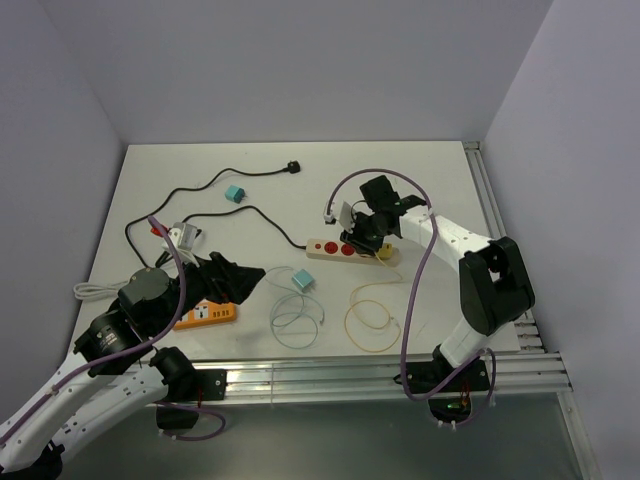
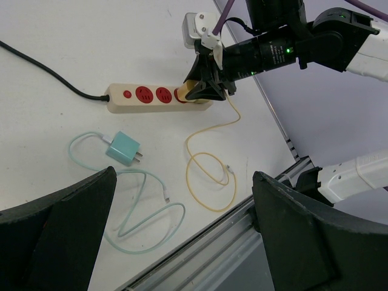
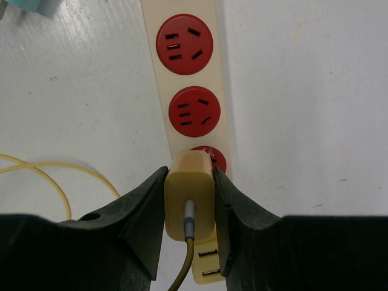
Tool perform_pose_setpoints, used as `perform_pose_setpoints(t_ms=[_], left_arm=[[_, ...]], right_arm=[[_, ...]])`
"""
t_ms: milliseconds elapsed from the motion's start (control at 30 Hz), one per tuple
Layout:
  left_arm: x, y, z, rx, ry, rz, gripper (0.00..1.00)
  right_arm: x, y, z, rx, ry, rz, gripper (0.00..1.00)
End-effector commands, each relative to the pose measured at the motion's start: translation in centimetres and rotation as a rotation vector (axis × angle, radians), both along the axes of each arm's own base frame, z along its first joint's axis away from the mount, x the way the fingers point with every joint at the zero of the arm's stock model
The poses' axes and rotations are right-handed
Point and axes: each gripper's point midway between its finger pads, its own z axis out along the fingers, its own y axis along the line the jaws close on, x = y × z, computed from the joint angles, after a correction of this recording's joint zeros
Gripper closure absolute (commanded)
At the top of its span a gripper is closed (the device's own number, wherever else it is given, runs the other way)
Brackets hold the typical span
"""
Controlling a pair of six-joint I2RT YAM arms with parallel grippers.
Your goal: Insert the plug
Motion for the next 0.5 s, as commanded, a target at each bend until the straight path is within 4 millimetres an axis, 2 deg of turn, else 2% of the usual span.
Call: perform_pose_setpoints(t_ms=[0,267,400,467], left_arm=[[0.2,-0.3,0.4,-0.004,-0.031,-0.014,0.00],[0.0,-0.2,0.5,-0.005,-0.038,-0.016,0.01],[-0.1,-0.1,0.5,-0.002,-0.037,-0.018,0.00],[-0.1,0.0,0.6,-0.006,-0.041,-0.015,0.00]], right_arm=[[0.3,-0.5,-0.6,-0.024,0.012,-0.001,1.00],[-0.2,-1.2,-2.2,-0.023,0.011,0.023,1.00],[-1.1,-2.1,-3.9,-0.053,0.035,0.021,1.00],[-1.1,-2.6,-4.0,-0.059,0.028,0.009,1.00]])
